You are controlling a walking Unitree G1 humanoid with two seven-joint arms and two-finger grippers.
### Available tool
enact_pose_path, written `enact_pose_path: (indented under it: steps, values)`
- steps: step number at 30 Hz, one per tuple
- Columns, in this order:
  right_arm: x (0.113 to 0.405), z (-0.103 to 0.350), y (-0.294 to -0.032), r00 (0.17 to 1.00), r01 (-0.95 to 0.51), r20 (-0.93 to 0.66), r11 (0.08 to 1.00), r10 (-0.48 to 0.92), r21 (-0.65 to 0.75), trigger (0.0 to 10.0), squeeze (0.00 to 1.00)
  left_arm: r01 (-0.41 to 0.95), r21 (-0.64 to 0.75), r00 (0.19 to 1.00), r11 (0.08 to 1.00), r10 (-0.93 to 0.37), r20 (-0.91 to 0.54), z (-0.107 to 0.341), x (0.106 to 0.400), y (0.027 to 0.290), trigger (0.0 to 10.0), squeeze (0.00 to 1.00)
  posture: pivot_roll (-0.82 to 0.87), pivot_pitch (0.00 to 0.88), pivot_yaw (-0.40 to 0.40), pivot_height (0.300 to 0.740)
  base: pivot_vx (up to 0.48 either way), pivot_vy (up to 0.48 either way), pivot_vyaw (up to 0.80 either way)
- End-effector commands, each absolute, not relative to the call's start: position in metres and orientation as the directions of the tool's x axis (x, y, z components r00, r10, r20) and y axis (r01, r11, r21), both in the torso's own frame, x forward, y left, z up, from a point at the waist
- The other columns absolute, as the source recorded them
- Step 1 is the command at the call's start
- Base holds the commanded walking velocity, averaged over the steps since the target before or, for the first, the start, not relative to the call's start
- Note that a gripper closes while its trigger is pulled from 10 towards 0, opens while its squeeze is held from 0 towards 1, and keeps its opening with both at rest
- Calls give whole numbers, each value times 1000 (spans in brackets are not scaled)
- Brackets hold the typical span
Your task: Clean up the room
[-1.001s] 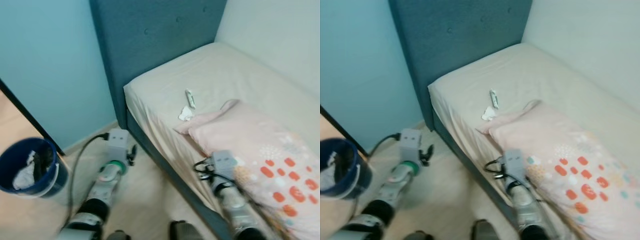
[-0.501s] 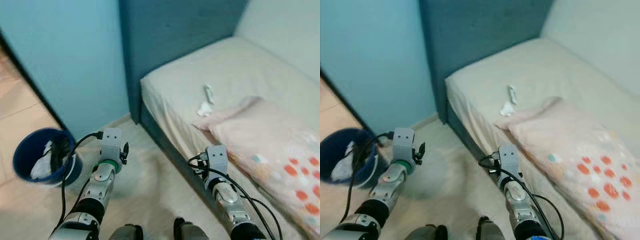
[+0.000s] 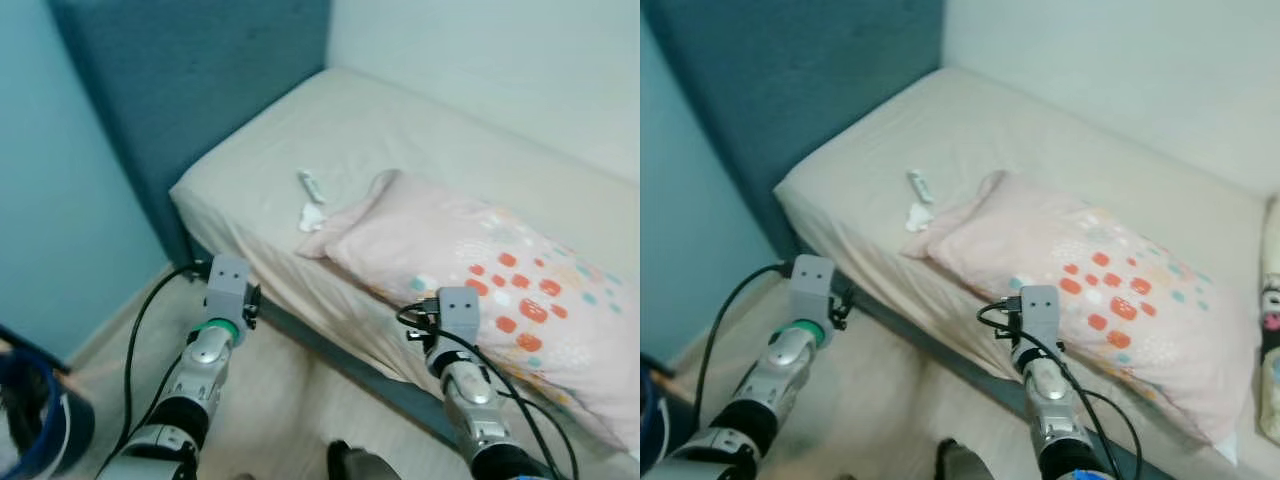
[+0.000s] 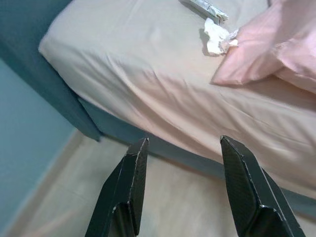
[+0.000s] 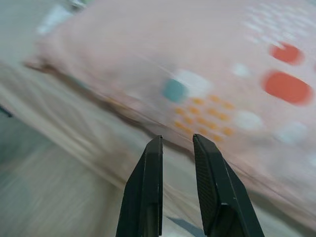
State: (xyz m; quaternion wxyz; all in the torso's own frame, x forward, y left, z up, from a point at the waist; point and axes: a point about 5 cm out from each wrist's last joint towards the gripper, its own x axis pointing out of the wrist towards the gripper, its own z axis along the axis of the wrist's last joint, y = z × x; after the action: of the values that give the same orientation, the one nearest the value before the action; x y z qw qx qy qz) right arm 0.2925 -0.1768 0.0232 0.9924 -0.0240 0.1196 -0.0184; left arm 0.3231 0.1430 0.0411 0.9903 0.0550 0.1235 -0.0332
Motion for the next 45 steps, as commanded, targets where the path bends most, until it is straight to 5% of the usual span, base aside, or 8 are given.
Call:
enact_pose_path:
  steps: [1, 16, 30, 41, 45]
  values:
    - [289, 19, -181, 965, 44, -256, 998, -55, -49, 10000, 0, 87, 103, 962, 991, -57, -268, 35, 319, 139, 10000, 0, 12, 13, 43, 740, 0, 0, -800]
    - [298, 22, -167, 965, -31, -261, 999, 19, -44, 10000, 0, -2, 130, 965, 991, 36, -260, 26, 305, 156, 10000, 0, 77, 49, -20, 740, 0, 0, -800]
    - [297, 20, -150, 966, -60, -253, 997, 47, -45, 10000, 0, -104, 91, 963, 990, 123, -239, 24, 298, 180, 10000, 0, 48, 24, 42, 740, 0, 0, -800]
    - [297, 22, -163, 970, -48, -239, 997, 33, -56, 10000, 0, -45, 82, 978, 996, 61, -200, 33, 307, 163, 10000, 0, 20, 23, 52, 740, 0, 0, -364]
    - [292, 24, -194, 974, 40, -218, 997, -52, -61, 10000, 0, 32, 75, 981, 997, -17, -193, 37, 313, 140, 10000, 0, 10, 31, 80, 740, 0, 0, -800]
